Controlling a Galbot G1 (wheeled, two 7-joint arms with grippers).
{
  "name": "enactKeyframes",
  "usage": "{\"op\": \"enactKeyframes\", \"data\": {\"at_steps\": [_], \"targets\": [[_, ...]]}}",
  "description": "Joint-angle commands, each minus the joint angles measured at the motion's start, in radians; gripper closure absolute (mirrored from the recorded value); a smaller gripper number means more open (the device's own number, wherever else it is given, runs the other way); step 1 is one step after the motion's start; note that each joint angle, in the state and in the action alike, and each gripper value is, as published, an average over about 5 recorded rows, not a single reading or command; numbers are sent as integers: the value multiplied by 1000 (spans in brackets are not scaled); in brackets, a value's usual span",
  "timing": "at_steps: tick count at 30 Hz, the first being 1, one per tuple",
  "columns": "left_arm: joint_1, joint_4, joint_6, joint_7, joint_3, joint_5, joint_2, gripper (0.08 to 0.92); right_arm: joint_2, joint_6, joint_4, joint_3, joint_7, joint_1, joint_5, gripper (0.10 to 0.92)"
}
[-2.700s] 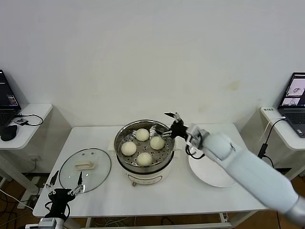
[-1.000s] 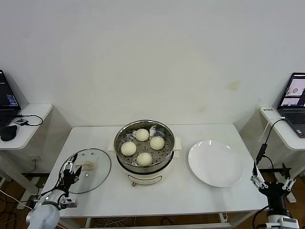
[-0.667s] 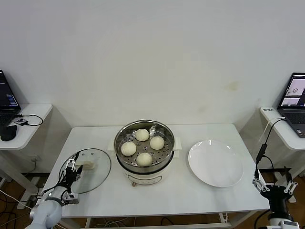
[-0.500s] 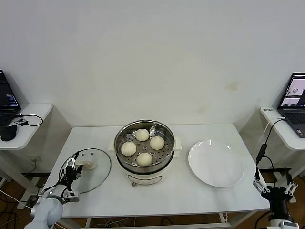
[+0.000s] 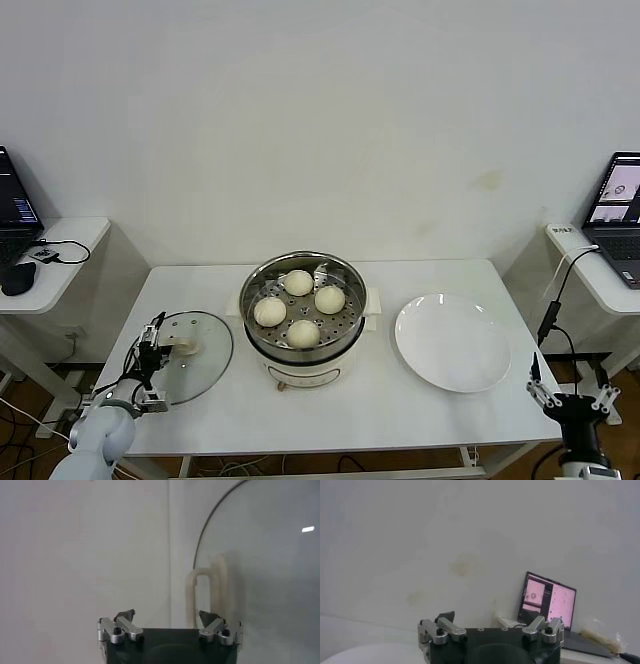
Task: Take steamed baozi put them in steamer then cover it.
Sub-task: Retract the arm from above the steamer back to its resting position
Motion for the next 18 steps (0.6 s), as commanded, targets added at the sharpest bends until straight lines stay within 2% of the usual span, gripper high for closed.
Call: {"op": "enactKeyframes", "data": {"at_steps": [1, 12, 18], "targets": [[-17, 29, 2, 8, 14, 4, -4, 303, 4, 2, -2, 0, -1, -4, -6, 203], [-22, 64, -9, -32, 14, 3, -21, 615, 7, 4, 2, -4, -1, -7, -9, 203], [12, 28, -17, -76, -12, -1, -25, 787, 7, 4, 2, -14, -2, -7, -12, 203]]}}
